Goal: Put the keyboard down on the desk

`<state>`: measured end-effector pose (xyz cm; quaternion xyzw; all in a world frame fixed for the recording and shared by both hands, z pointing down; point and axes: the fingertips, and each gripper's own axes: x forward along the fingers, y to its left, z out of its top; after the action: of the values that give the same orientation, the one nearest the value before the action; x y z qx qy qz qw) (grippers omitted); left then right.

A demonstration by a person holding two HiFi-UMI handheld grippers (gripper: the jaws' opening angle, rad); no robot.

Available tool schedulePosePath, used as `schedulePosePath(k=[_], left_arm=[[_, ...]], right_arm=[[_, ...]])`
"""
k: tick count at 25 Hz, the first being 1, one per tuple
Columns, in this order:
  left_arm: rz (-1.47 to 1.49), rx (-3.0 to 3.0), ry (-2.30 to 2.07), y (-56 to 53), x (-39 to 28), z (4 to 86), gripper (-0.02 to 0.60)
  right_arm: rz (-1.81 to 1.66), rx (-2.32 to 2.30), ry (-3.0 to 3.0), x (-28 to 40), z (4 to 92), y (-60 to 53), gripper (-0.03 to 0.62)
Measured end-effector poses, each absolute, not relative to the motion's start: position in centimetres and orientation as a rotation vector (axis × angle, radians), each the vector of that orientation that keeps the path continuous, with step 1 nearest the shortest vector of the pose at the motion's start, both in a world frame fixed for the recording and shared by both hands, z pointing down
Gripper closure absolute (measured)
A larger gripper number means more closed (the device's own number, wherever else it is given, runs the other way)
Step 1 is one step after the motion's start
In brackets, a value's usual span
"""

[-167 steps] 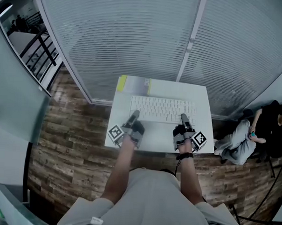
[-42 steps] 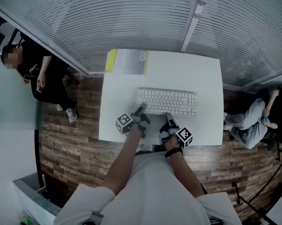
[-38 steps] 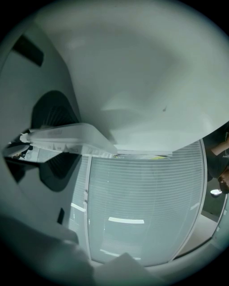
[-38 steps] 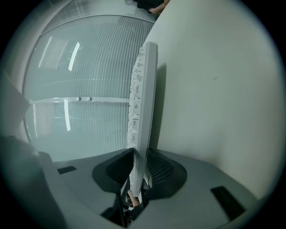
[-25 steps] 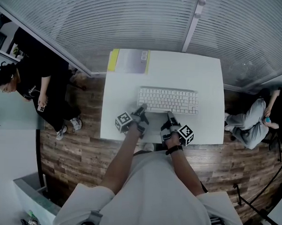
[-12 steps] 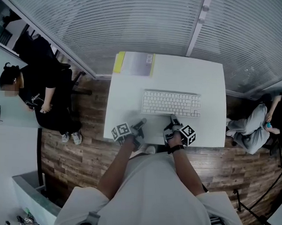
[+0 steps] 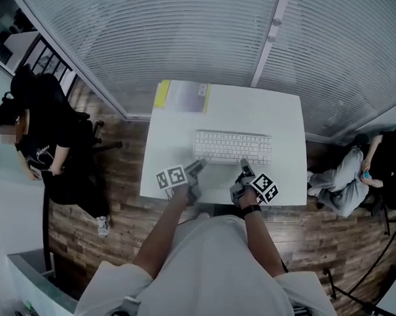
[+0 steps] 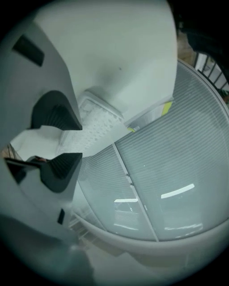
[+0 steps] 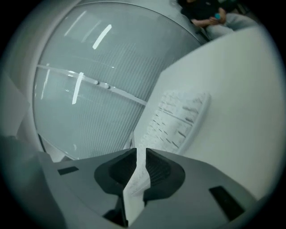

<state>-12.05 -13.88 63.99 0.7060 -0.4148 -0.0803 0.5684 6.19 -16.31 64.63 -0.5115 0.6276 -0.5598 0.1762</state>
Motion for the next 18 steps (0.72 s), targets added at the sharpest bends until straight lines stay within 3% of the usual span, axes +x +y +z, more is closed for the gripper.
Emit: schedulePosePath(k=[8,18], left_arm=[[-0.13,2.025,-1.172,-17.9,-11.9,56.0,0.449],[0.125,2.421,-1.466,-18.9,-11.6,48.4,0.492]], right_arm=[[-0.737,-1.893,2.364,9.4,53.0,-18.3,0.534],[-0.187,-2.08,2.524,8.6,45.3,-18.0,0.542]])
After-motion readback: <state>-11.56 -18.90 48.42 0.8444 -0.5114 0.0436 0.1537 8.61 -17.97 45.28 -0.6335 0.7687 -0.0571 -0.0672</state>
